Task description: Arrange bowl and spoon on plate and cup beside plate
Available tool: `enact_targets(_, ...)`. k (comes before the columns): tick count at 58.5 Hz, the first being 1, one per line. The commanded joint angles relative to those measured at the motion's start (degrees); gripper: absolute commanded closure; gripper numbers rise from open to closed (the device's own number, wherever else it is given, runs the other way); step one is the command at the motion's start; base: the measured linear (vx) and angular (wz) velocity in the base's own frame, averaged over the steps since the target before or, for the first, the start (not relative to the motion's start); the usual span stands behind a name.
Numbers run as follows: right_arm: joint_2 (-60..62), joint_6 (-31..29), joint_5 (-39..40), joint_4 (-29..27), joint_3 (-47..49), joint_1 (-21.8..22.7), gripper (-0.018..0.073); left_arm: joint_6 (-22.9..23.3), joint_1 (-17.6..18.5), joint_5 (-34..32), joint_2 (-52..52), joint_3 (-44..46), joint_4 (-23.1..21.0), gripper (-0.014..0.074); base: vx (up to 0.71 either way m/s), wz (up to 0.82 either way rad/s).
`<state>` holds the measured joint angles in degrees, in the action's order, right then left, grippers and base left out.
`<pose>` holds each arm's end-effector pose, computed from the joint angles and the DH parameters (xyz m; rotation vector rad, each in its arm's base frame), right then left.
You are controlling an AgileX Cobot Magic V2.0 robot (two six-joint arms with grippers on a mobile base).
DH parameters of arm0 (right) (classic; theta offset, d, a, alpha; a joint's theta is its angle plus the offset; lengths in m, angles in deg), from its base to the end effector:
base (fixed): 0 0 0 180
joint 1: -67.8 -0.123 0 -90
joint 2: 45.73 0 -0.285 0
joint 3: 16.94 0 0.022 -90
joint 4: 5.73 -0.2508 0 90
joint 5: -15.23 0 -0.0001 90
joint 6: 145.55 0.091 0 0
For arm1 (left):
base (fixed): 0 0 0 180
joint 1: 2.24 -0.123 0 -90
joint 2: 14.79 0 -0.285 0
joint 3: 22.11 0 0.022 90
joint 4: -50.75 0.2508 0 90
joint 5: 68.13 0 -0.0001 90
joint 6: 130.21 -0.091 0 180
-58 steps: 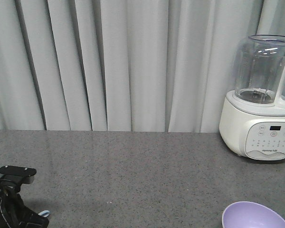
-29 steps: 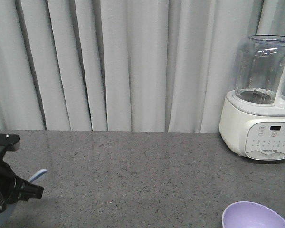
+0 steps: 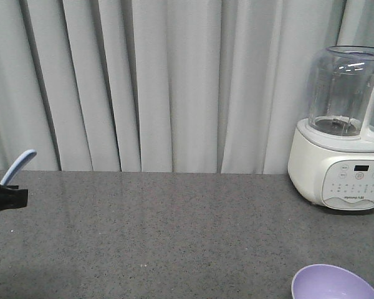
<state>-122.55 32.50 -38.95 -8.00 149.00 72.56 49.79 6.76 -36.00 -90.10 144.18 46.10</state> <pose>0.2376 -0.0168 0.3440 0.0786 2.5294 0.0032 0.2522 -0.0439 0.3780 0.1192 2.1143 -0.1802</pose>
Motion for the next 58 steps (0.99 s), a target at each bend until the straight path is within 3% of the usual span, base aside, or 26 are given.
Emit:
enact_targets(1, -5.17, -2.34, -2.99, -1.45, 6.27, -0.04, 0.008, 0.0, 0.19, -4.64, 2.28, 1.36, -0.19, 0.0596, 0.0, 0.0)
enact_targets(10, -12.35, -2.05, -4.24, 0.97, 9.05, -0.04, 0.008, 0.0, 0.19, -4.64, 2.59, 1.36, -0.19, 0.0596, 0.0, 0.0)
enact_targets(42, -23.62, -4.02, -4.25, -0.75, 8.48, -0.04, 0.0097, 0.0, 0.19, -4.64, 2.64, 1.36, -0.19, 0.0596, 0.0, 0.0)
enact_targets(50, -24.08, -4.02, -2.36, -0.66, 6.5, -0.04, 0.0166, 0.0, 0.19, -4.64, 2.64, 1.36, -0.19, 0.0596, 0.0, 0.0)
enact_targets(58, -24.08, -4.02, -2.34, -0.58, 6.11, -0.04, 0.0302, 0.0, 0.19, -4.66, 2.65, 1.36, -0.19, 0.0596, 0.0, 0.0)
